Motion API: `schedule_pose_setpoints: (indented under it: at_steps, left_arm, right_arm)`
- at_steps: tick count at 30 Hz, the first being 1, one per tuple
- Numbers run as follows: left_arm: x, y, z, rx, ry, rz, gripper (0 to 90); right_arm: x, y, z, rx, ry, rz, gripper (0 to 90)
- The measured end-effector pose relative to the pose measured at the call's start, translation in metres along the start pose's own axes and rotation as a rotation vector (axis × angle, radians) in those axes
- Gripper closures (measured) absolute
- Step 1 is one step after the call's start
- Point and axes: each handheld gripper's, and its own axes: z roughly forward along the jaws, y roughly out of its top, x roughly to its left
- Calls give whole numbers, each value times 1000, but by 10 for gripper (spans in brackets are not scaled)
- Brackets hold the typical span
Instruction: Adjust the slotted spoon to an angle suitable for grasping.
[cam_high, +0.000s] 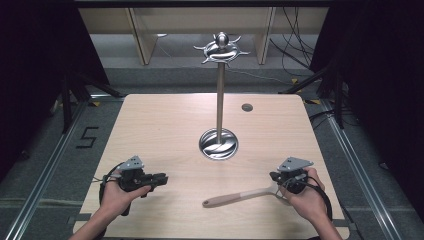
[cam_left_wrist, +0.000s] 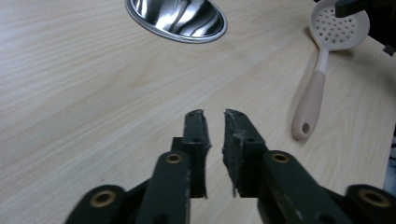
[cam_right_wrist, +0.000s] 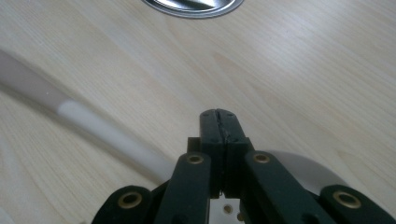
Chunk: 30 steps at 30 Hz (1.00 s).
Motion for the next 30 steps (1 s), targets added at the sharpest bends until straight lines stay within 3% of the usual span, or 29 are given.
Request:
schedule_pose_setpoints:
  at_steps: [4,7,10,11,13,15,16,17,18,19,20,25,26,27,28,30]
  left_arm:
    - [-5,3,-5,-3,-4,23,889]
    - [-8,5,-4,3,-9,45,891]
    - [-17,6,6,23,-30,68,891]
    - [-21,7,8,43,-39,64,892]
    - [-30,8,12,57,-56,95,892]
    - [-34,9,14,71,-63,108,892]
    - [-41,10,18,89,-70,159,892]
    - [-41,10,18,89,-70,159,892]
    - [-45,10,19,94,-78,170,892]
    - [-49,9,20,108,-77,180,892]
    - [-49,9,20,108,-77,180,892]
    - [-50,7,19,120,-76,171,892]
    - [-51,6,19,131,-77,160,892]
    - [-53,5,20,135,-83,143,892]
    - [-54,5,21,139,-89,152,891]
    - [-56,5,22,145,-94,156,891]
  right_arm:
    - [-1,2,-1,-6,-5,47,900]
    - [-4,2,-2,-11,-21,71,900]
    - [-15,3,-4,-33,-59,132,900]
    - [-18,2,-4,-29,-71,141,900]
    - [-26,3,-3,-23,-97,143,900]
    - [-34,4,-4,-26,-133,179,900]
    - [-38,4,-7,-26,-152,186,900]
    - [-38,4,-7,-26,-152,186,900]
    - [-41,4,-10,-47,-170,219,900]
    - [-49,2,-24,-49,-220,226,900]
    - [-50,1,-28,-40,-228,254,900]
    - [-53,-13,-36,27,-221,313,900]
    - [-53,-18,-37,61,-217,324,900]
    - [-56,-19,-37,47,-219,278,900]
    - [-51,-17,-39,74,-211,325,900]
    - [-50,-17,-39,85,-199,298,900]
